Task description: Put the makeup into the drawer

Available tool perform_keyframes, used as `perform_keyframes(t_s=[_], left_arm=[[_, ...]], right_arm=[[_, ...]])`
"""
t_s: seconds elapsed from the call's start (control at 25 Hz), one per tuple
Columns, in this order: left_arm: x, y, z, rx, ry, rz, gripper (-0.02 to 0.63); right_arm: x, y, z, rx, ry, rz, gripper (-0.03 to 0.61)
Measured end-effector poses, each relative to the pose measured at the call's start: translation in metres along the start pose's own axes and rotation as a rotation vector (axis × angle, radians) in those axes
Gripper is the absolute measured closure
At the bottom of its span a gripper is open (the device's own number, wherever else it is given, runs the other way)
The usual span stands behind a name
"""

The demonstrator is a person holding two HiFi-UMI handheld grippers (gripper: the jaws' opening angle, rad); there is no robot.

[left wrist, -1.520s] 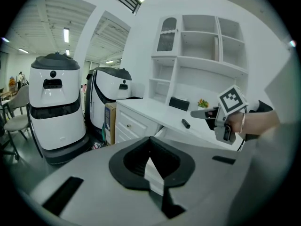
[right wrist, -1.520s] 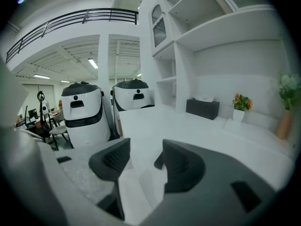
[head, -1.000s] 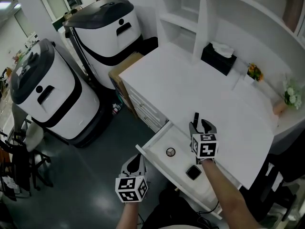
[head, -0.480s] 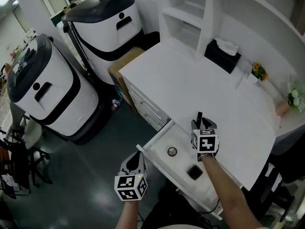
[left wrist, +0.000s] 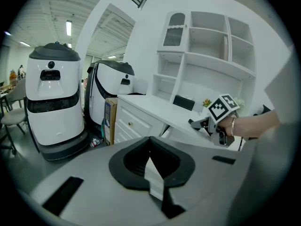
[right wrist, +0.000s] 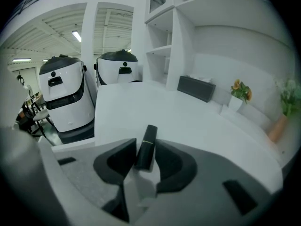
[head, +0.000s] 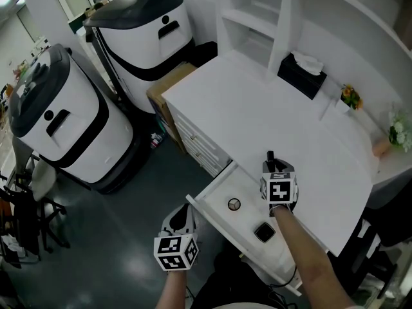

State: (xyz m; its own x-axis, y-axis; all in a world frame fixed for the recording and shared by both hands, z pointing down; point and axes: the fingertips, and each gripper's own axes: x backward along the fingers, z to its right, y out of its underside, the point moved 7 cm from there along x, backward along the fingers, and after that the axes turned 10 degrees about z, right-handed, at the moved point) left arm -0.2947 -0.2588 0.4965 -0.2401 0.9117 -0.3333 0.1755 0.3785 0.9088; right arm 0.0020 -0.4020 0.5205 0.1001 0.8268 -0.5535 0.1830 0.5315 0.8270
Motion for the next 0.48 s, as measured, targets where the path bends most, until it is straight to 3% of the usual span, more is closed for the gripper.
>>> perform_keyframes(t_s=[0.48], left_arm=[[0.015, 0.001, -0.005, -0.003, -0.012, 0.004, 0.615]], right_arm=[[0.000, -0.001, 0.000, 0.026, 0.033, -0.020, 0.476]])
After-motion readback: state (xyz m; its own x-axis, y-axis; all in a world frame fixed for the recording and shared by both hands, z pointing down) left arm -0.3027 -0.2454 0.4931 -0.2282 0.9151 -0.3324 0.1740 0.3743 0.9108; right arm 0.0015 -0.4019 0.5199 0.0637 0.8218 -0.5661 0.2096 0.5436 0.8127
